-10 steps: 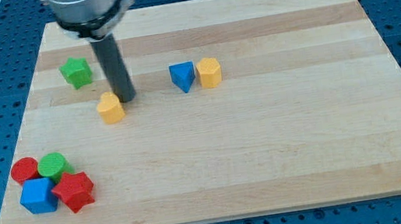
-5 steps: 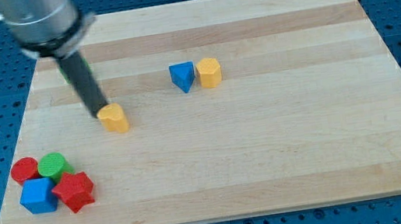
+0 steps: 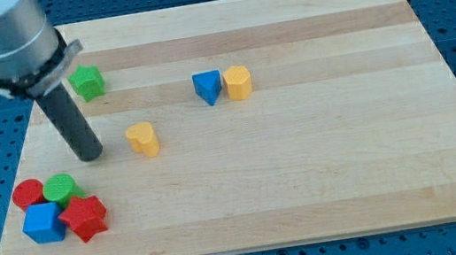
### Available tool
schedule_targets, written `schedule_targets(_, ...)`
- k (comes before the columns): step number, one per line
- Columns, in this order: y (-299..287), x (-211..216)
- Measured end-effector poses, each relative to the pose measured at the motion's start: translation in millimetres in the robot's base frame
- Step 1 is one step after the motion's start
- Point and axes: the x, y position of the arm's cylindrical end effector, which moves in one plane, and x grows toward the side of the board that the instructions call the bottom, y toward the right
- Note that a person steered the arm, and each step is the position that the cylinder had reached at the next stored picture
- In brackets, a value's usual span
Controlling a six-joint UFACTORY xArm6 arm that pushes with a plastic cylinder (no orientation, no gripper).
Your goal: Push the yellow heart to the bottom right of the hexagon
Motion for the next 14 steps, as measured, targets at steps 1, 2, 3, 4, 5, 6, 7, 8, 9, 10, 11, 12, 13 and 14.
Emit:
schedule_targets(1, 54, -9)
schedule_targets(2, 112, -40)
schedule_targets(3, 151, -50)
schedule_targets(4, 157, -16)
schedule_targets(5, 157, 11)
schedule_targets(6, 157, 31)
schedule_targets(7, 169, 41)
schedule_targets(8, 197, 32)
schedule_targets(9, 207, -4)
schedule_targets(10, 207, -34)
schedule_targets(11, 216, -40)
schedule_targets(12, 251, -30)
schedule_targets(13, 279, -21)
schedule_targets(14, 224, 8)
